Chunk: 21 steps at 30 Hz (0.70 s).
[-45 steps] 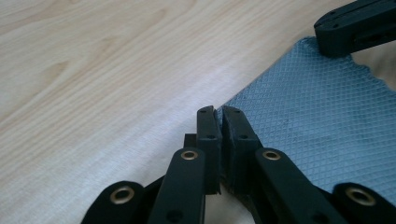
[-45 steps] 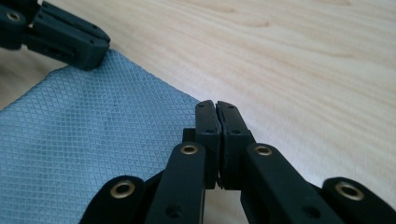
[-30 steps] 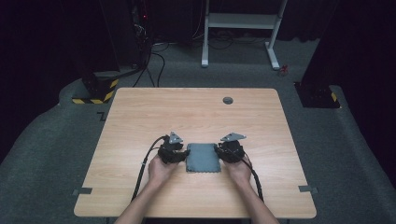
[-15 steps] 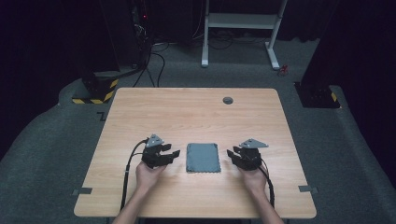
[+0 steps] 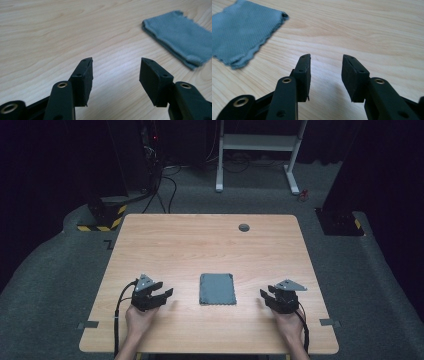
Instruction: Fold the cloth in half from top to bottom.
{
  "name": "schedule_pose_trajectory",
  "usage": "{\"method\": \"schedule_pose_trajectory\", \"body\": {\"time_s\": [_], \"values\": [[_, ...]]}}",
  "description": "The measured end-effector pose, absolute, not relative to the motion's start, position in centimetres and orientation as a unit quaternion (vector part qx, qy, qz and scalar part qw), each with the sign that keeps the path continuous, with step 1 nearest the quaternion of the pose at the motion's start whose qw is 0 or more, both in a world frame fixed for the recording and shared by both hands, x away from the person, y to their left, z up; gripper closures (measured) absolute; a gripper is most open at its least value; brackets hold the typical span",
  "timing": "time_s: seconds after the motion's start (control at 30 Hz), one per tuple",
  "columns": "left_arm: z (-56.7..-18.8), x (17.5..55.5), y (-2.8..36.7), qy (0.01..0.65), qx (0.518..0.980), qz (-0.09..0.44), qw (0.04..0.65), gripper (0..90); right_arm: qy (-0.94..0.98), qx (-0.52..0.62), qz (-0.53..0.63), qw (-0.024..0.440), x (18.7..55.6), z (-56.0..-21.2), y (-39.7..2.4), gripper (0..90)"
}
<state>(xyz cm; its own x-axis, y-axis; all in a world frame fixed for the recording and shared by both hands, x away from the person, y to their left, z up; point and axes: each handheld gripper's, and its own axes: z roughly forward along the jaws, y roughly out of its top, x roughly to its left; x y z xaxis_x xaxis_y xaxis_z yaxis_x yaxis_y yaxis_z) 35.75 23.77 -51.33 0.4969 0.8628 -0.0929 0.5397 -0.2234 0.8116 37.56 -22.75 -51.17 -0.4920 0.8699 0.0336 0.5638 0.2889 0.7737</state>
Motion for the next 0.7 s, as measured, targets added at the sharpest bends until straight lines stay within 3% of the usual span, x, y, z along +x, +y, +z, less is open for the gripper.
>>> {"method": "schedule_pose_trajectory", "body": {"time_s": [0.23,0.5,0.7], "values": [[-51.9,35.3,25.0,0.478,0.753,0.212,0.400,43.2,0.777,0.473,0.351,0.221,36.8,-52.0,-24.0,56.8],[-52.8,35.7,24.1,0.477,0.774,0.218,0.354,33.1,0.775,0.489,0.337,0.216,36.9,-52.2,-24.2,43.4],[-52.8,35.7,24.1,0.477,0.775,0.215,0.354,31.3,0.777,0.486,0.335,0.216,36.9,-52.3,-24.1,41.1]]}}
